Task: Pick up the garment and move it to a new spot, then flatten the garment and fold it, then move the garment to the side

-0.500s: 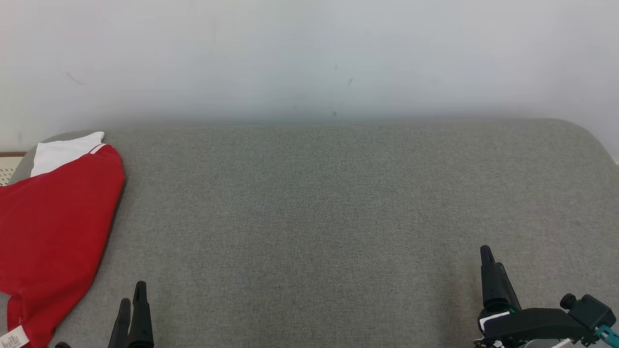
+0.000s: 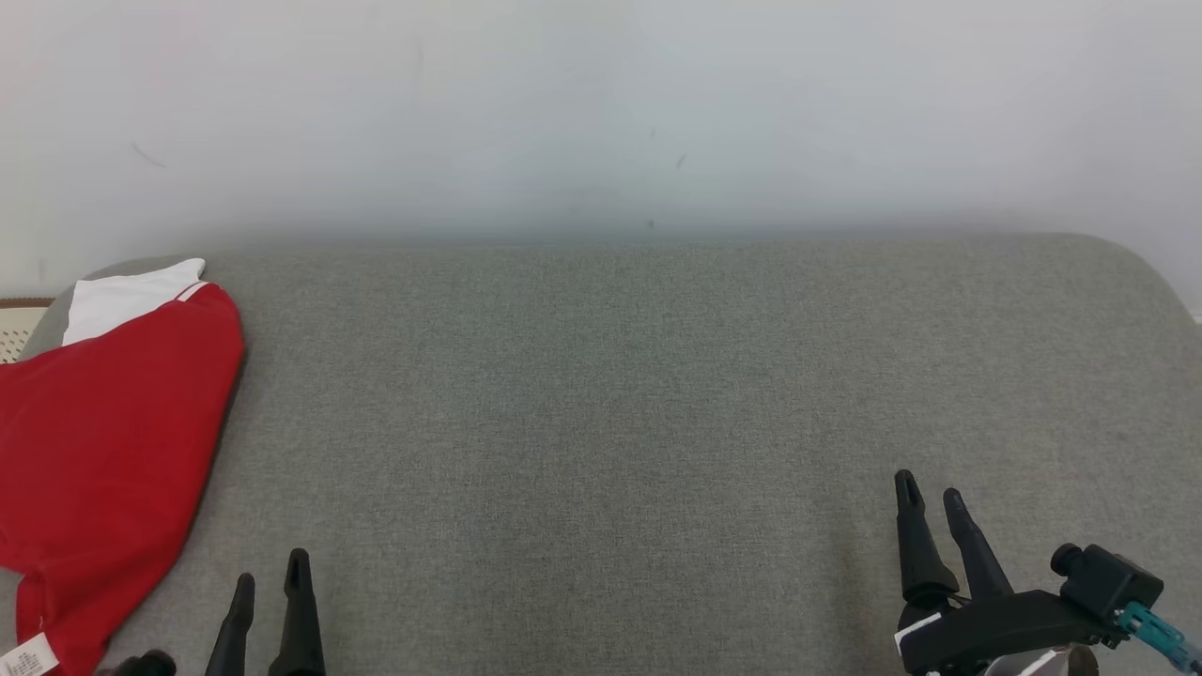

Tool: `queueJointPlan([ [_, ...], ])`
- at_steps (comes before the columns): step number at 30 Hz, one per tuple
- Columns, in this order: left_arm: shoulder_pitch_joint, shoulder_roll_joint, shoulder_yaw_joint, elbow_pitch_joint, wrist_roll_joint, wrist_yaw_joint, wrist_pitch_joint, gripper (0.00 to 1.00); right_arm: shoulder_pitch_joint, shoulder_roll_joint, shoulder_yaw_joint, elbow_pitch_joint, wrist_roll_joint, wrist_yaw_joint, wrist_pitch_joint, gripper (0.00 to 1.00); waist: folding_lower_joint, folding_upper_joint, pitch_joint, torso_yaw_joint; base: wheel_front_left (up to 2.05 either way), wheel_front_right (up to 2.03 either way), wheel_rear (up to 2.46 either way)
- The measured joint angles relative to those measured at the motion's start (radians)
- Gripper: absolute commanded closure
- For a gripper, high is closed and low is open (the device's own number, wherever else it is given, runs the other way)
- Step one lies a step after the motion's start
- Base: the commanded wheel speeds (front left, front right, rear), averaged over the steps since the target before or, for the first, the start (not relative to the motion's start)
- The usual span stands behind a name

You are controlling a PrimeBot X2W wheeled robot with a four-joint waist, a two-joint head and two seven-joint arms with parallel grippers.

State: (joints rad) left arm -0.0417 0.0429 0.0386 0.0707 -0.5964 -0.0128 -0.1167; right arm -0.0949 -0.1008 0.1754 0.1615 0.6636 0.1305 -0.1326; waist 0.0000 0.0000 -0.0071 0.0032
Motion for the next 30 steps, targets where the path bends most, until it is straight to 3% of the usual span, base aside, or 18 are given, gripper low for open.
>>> queueJointPlan([
  [9,0.001,0.025,-0.024,-0.016,0.145,0.040,-0.027,0.00,-0.004,-0.009,0.027,0.004,-0.141,0.000,-0.023,0.00,0.0000,0.0000,-0.004,0.004,0.00,0.00,0.00],
  [30,0.002,0.053,-0.038,-0.026,0.323,0.093,-0.079,0.00,-0.021,-0.032,0.047,0.061,-0.324,0.000,-0.068,0.00,-0.0001,0.0000,-0.016,0.002,0.00,0.00,0.00],
])
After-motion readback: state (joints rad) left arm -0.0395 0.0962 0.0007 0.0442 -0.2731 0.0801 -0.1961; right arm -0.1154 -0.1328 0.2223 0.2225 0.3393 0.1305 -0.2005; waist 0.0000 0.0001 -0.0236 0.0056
